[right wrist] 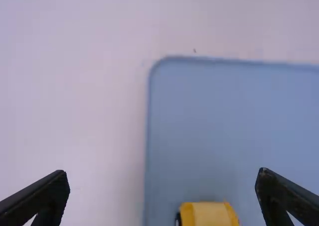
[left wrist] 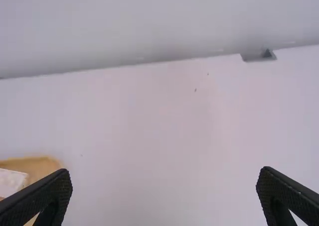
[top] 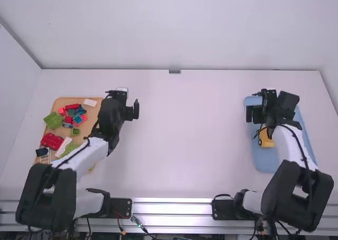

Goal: Assemble lego blocks to make yellow taxi

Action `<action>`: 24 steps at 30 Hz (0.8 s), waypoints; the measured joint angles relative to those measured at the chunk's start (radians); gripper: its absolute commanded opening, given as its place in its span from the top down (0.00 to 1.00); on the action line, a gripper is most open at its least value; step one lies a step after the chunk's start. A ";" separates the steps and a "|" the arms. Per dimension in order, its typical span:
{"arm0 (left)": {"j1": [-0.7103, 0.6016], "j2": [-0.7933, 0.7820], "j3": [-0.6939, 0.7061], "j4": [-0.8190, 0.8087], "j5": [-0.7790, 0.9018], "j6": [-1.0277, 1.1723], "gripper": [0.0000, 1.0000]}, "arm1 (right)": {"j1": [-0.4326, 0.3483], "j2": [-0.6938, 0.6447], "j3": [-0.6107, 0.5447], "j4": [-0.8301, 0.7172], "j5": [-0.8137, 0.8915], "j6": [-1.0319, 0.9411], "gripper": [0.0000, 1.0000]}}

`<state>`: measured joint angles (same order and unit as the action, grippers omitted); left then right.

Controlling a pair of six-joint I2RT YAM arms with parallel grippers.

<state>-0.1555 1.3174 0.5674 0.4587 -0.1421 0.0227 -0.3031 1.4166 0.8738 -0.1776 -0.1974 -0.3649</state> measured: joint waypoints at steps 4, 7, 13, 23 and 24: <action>-0.040 -0.143 0.000 -0.101 -0.040 0.032 0.01 | 0.129 -0.095 0.002 -0.056 0.027 0.013 0.01; -0.050 -0.244 0.000 -0.134 -0.055 0.052 0.01 | 0.236 -0.171 0.002 -0.072 0.036 0.018 0.01; -0.050 -0.352 0.000 -0.178 -0.073 0.056 0.01 | 0.370 -0.267 0.003 -0.067 0.046 0.018 0.01; 0.006 -0.455 -0.059 -0.254 -0.037 0.026 0.11 | 0.378 -0.360 -0.024 0.002 0.088 0.061 0.10; 0.021 -0.469 -0.077 -0.271 -0.027 0.018 0.12 | 0.363 -0.377 -0.039 0.016 0.100 0.072 0.12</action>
<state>-0.1345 0.8486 0.4908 0.1875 -0.1696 0.0406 0.0597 1.0397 0.8352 -0.1619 -0.0971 -0.2932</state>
